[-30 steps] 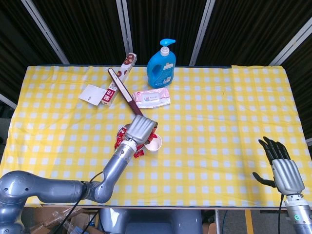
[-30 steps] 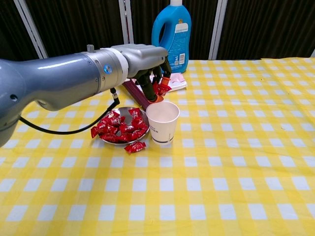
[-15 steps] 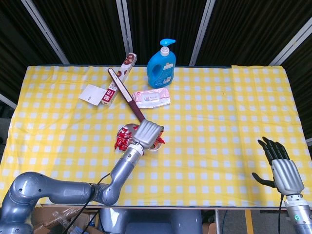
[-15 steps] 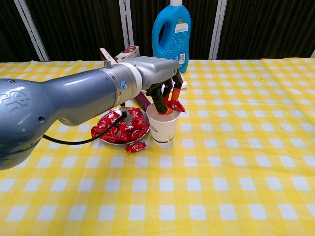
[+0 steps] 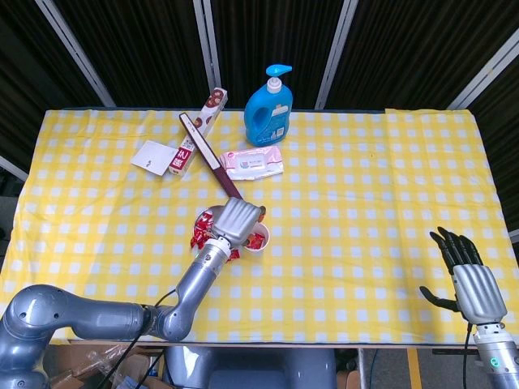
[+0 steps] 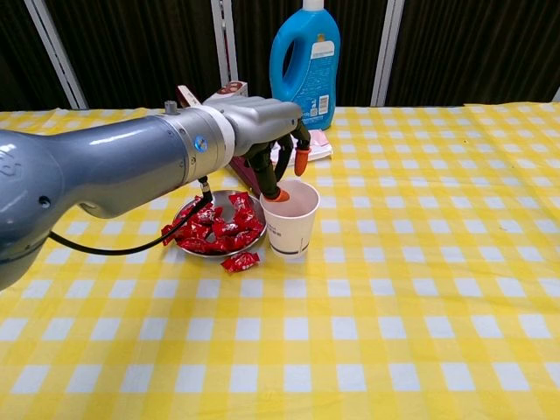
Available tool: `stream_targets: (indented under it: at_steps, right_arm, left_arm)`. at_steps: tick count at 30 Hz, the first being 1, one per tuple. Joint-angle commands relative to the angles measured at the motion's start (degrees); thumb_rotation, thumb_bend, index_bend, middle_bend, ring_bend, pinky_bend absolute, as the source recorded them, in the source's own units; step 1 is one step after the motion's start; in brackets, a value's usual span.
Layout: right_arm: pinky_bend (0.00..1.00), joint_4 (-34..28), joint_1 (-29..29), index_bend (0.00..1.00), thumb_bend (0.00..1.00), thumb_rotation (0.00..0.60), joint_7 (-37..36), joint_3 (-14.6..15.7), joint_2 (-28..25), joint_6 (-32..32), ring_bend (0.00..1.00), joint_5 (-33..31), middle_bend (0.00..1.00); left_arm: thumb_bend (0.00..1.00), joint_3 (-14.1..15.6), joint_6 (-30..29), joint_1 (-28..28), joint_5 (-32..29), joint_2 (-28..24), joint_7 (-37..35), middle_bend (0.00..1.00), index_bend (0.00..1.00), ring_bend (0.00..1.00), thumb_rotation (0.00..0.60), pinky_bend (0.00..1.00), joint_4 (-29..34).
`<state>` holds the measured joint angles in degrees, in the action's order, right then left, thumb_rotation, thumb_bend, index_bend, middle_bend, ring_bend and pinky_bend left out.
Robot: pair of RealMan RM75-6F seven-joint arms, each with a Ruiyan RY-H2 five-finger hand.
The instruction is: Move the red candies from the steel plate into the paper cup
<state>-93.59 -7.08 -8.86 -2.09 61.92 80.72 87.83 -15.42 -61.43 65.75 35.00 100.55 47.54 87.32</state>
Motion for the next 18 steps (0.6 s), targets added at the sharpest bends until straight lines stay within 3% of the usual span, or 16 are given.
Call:
stream_targets:
  at_steps: [1, 4, 10, 18]
  right_arm:
    - [0.00, 0.06, 0.04, 0.00, 0.28, 0.600, 0.00, -0.02, 0.05, 0.11, 0.00, 0.02, 0.00]
    - [0.00, 0.12, 0.11, 0.00, 0.28, 0.600, -0.20, 0.00, 0.06, 0.27, 0.00, 0.09, 0.00]
    - [0.00, 0.17, 0.04, 0.00, 0.28, 0.600, -0.16, 0.08, 0.06, 0.16, 0.00, 0.22, 0.00]
    - [0.00, 0.00, 0.03, 0.00, 0.28, 0.600, 0.29, 0.13, 0.16, 0.17, 0.00, 0.26, 0.00]
  left_arm:
    - [0.24, -0.68, -0.79, -0.53, 0.77, -0.48, -1.32, 0.48, 0.38, 0.78, 0.600, 0.87, 1.06]
    - [0.21, -0.87, -1.65, -1.62, 1.02, -2.03, -2.40, 0.45, 0.36, 0.78, 0.600, 0.87, 3.33]
    - [0.18, 2.39, -1.73, -3.25, -3.99, -7.32, 1.64, 0.41, 0.34, 0.78, 0.600, 0.87, 7.85]
    - [0.18, 6.00, -1.73, -4.19, -10.21, -9.69, 5.06, 0.33, 0.31, 0.78, 0.600, 0.87, 8.06]
